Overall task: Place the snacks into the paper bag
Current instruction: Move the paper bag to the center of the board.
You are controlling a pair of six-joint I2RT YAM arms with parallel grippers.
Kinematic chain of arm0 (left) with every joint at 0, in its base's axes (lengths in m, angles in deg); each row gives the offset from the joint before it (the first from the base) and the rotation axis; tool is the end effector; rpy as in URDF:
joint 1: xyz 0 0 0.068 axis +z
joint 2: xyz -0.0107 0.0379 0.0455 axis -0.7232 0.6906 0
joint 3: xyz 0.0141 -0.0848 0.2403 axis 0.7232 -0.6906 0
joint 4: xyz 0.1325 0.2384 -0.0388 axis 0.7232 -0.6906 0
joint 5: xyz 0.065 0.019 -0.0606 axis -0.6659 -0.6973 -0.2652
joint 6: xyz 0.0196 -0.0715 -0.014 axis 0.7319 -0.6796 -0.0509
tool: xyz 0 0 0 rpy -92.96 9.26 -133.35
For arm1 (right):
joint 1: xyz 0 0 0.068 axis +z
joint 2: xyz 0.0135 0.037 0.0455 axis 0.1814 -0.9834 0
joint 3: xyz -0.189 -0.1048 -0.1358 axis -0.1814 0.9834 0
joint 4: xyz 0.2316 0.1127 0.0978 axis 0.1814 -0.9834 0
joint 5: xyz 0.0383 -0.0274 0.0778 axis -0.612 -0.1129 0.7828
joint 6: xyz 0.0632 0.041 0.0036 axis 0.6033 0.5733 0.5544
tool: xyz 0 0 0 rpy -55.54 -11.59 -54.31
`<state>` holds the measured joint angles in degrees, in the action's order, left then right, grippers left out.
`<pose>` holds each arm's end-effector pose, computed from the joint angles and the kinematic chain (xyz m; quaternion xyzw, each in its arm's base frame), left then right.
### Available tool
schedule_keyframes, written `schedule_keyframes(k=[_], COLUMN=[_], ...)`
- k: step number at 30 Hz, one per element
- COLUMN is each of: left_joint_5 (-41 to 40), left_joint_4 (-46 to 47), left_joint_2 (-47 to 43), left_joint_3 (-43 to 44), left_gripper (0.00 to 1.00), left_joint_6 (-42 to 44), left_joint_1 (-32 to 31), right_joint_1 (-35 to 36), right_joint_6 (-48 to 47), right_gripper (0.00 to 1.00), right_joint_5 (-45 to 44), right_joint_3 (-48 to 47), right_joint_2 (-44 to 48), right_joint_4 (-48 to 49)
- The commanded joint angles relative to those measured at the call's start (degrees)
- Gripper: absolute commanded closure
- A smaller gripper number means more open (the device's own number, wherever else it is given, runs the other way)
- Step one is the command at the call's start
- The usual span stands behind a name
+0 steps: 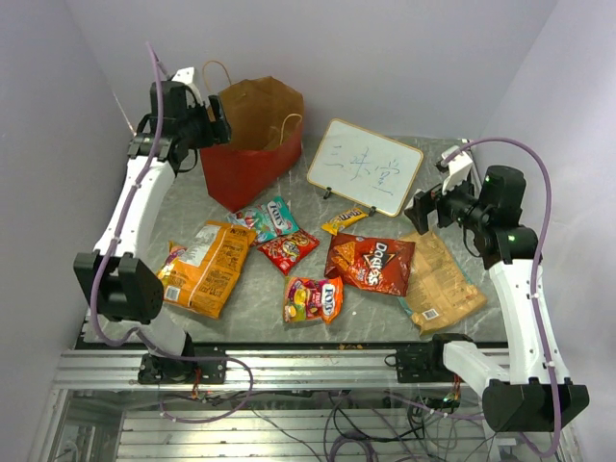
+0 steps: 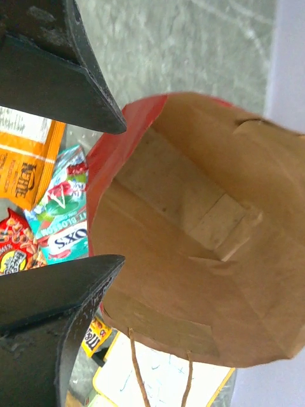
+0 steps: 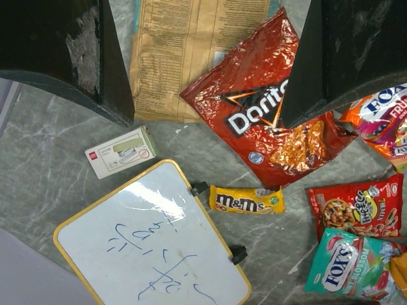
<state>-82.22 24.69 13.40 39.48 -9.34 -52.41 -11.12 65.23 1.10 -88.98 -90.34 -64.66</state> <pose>0.4024 -0.0481 0.3848 -0.0459 0.8363 -0.1361 0.5292 0.2516 0.0271 0.3509 -0.2557 0.7990 0.1194 0.5310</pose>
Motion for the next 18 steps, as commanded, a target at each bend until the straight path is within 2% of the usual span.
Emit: schedule_keyframes(k=[1, 10, 15, 18], left_joint_5=[-2.62, -3.36, -3.4, -3.26], left_joint_4=[-5.96, -5.05, -4.5, -4.22], left_joint_2=[3.24, 2.85, 3.79, 4.1], left_joint_3=[3.41, -1.22, -1.61, -1.61], left_gripper=[0.14, 0.27, 0.39, 0.51], left_joint_6=[-8.82, -12.92, -13.06, -12.9], left_joint_1=[-0.94, -0.94, -0.94, -0.86], right_joint_1=[0.1, 0.02, 0.02, -0.02], right_joint_6=[0.31, 0.81, 0.93, 0.88], right_gripper=[0.0, 0.0, 0.0, 0.0], right_joint_5=[0.07, 0.25, 0.31, 0.36], right_joint_3=[1.05, 3.39, 4.18, 5.18], right_joint_2=[0.74, 1.27, 1.69, 2.36], right_joint_4=[-0.53, -0.06, 0.16, 0.65])
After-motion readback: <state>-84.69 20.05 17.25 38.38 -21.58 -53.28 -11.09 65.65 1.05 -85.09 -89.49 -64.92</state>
